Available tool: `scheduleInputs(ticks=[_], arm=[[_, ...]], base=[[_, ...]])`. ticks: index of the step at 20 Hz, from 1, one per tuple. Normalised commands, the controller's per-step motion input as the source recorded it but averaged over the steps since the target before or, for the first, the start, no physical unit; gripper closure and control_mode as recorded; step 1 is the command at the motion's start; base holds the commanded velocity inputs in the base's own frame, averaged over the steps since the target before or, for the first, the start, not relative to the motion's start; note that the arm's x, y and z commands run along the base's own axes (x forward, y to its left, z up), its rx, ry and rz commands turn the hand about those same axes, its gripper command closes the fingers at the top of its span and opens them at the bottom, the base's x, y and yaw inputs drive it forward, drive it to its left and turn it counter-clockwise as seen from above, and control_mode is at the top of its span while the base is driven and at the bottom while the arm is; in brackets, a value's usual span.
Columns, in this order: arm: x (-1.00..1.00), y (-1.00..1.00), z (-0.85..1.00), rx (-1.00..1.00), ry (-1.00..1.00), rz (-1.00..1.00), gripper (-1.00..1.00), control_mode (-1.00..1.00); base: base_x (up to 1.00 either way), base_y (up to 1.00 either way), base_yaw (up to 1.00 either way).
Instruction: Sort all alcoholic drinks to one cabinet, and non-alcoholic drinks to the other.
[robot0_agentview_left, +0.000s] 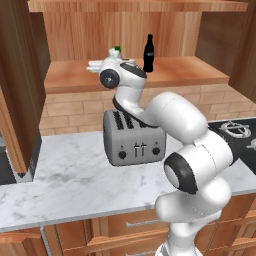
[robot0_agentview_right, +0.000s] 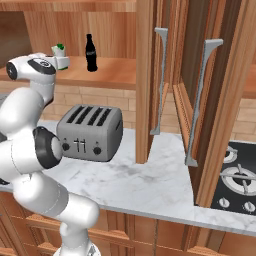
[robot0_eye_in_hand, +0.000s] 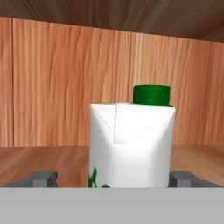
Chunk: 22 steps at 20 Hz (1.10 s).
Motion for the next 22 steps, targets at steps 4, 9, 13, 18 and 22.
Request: scheduleInputs(ticks=[4, 9, 13, 18, 22], arm=[[-0.08, -0.03, 0.00, 0.00, 0.00, 0.01, -1.00, -1.00], [-0.10, 0.00, 0.00, 0.00, 0.00, 0.00, -1.00, -1.00], [-0.41, 0.00, 0.09, 0.00, -0.02, 0.00, -1.00, -1.00], [-0.58, 0.00, 0.16, 0.00, -0.02, 0.00, -1.00, -1.00], [-0.62, 0.00, 0.17, 0.00, -0.02, 0.00, -1.00, -1.00]], base=[[0.00, 0.00, 0.00], [0.00, 0.00, 0.00], [0.00, 0.00, 0.00], [0.00, 0.00, 0.00], [0.00, 0.00, 0.00]])
